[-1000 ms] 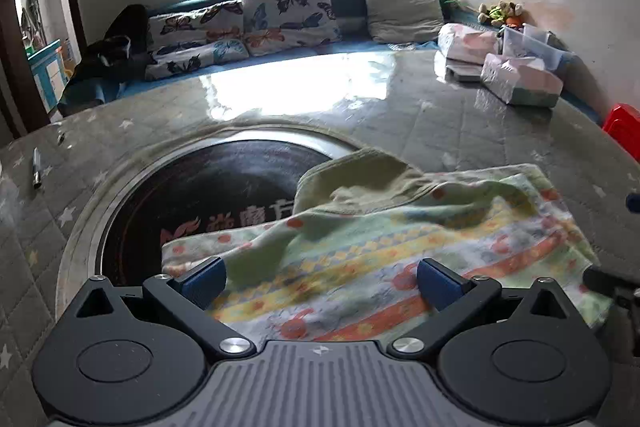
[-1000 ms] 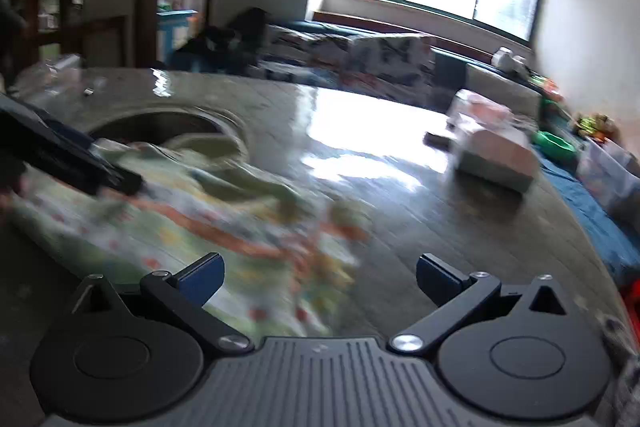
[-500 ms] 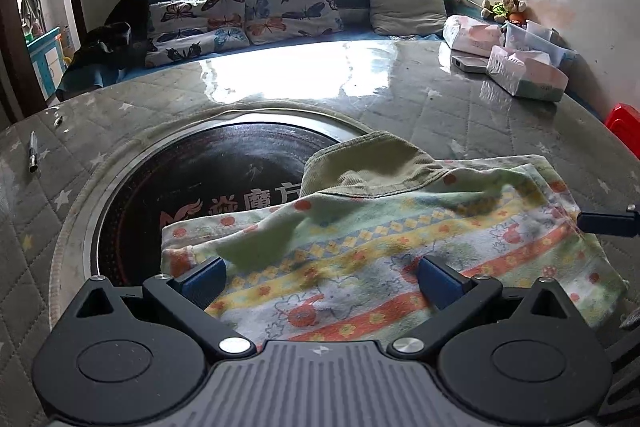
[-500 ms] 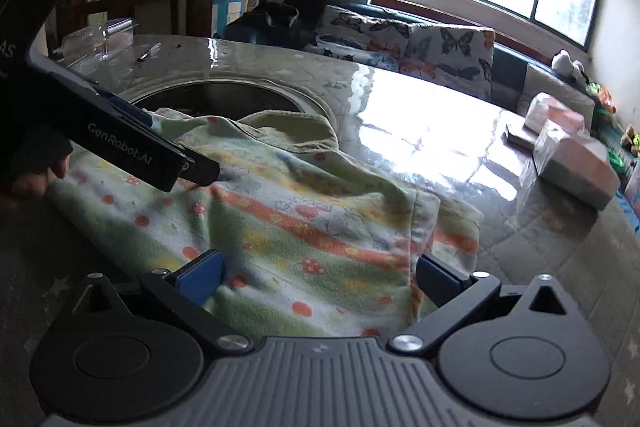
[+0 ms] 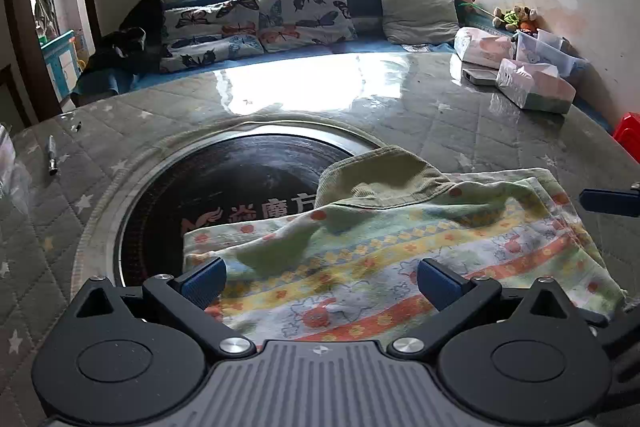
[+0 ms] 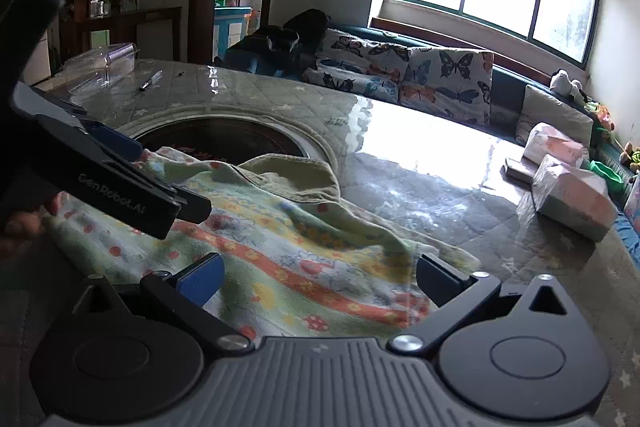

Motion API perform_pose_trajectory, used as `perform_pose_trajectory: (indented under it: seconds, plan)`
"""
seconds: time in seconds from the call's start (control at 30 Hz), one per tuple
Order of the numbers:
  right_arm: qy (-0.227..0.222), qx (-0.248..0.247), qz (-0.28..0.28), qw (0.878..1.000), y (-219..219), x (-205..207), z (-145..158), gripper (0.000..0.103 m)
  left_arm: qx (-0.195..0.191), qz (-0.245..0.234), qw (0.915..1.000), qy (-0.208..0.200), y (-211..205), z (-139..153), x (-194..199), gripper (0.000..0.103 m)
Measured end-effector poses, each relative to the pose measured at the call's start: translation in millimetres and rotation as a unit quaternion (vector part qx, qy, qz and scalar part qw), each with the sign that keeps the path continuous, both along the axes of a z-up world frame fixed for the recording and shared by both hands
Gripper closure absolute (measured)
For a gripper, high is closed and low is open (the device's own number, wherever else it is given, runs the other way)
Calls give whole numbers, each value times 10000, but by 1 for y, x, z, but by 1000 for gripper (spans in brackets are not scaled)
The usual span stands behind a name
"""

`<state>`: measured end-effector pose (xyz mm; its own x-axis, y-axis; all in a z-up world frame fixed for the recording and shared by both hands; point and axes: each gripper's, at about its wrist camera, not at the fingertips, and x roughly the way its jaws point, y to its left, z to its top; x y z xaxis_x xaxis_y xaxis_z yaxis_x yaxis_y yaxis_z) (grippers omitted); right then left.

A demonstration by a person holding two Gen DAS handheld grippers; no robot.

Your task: Fold clothes

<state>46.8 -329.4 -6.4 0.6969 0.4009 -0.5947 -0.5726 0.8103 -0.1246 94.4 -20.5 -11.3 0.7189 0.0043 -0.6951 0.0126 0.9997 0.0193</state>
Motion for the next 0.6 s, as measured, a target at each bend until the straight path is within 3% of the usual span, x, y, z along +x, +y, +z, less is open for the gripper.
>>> perform_pose_trajectory:
  seconds: [0.37,0.6]
  plan:
    - [265,-93,-29,9996,5,2,-21,0,70,17,9998,202,4,-18,2,0]
    - [-4,-61,6,10000,7,-4,-3,0,95,124,9998,144,8,-10,-5,0]
